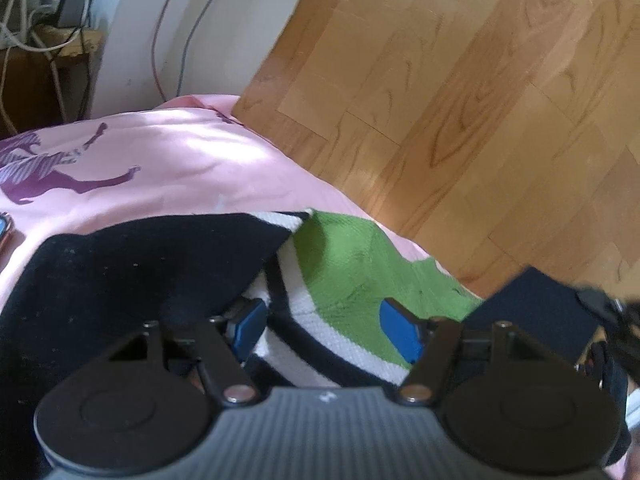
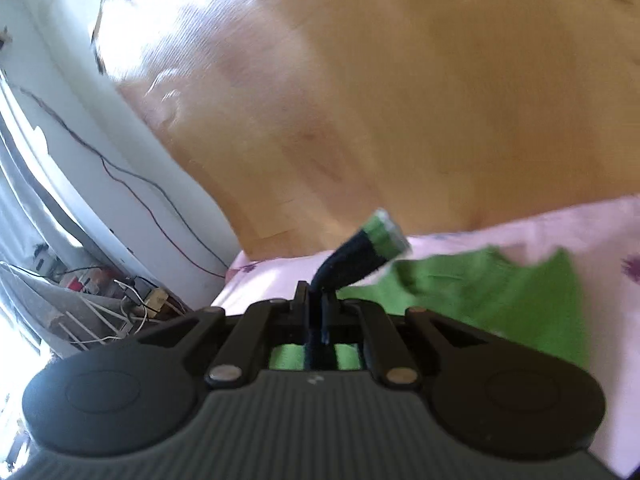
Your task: Fold small clothes
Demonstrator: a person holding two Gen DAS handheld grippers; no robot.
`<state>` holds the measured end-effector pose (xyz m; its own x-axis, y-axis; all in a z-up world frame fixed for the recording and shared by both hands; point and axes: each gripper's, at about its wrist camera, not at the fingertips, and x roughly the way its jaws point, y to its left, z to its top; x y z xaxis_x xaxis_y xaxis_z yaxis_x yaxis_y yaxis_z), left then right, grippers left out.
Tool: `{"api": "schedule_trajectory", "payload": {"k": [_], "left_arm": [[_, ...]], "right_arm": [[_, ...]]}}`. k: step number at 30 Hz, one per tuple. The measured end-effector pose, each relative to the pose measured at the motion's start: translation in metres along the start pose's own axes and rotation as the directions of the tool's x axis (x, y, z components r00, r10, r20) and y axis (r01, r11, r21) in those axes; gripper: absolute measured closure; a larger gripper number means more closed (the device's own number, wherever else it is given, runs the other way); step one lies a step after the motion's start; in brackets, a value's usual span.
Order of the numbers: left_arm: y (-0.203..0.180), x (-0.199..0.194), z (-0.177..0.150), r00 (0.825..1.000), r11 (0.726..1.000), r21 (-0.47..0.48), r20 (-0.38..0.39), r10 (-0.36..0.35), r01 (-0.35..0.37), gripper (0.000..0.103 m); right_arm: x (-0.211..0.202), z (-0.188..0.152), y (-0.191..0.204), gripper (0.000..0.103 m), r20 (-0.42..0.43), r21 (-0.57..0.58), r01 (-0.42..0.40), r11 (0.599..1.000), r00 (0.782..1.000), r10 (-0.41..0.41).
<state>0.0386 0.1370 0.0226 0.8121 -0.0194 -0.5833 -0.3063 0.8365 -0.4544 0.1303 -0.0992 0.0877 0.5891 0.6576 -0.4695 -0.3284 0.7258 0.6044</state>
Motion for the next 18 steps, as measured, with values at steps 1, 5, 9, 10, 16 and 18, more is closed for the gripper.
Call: {"api": "schedule_trajectory", "payload": {"k": [1, 5, 9, 10, 16, 18], "left_arm": [[-0.002, 0.001, -0.001, 1.000, 1.000, 0.013, -0.002, -0.002, 0.002, 0.036], [-0.015, 0.001, -0.006, 0.998, 0.996, 0.066, -0.015, -0.055, 0.056, 0.024], [-0.035, 0.006, -0.016, 0.984, 0.978, 0.134, -0.097, -0.149, 0.161, 0.022], [-0.041, 0.008, -0.017, 0.979, 0.973, 0.146, -0.122, -0.162, 0.179, 0.022], [-0.095, 0.015, -0.015, 0.940, 0.934, 0.232, -0.270, -0.207, 0.273, 0.022], [-0.112, 0.029, -0.018, 0.940, 0.930, 0.280, -0.306, -0.147, 0.237, 0.022]], "right_arm": [[-0.013, -0.005, -0.010, 0.095, 0.006, 0.020, -0.008, 1.000, 1.000, 0.007], [-0.050, -0.051, -0.042, 0.092, 0.005, 0.076, 0.024, 0.997, 1.000, -0.025], [-0.061, -0.083, -0.064, 0.069, -0.027, 0.029, 0.161, 0.987, 0.987, -0.160], [-0.066, -0.083, -0.071, 0.063, -0.024, 0.050, 0.164, 0.985, 0.986, -0.163], [-0.104, -0.062, -0.098, 0.052, 0.101, 0.130, 0.126, 0.984, 0.985, -0.139], [-0.101, -0.060, -0.109, 0.052, 0.093, 0.164, 0.115, 0.980, 0.987, -0.131]]}}
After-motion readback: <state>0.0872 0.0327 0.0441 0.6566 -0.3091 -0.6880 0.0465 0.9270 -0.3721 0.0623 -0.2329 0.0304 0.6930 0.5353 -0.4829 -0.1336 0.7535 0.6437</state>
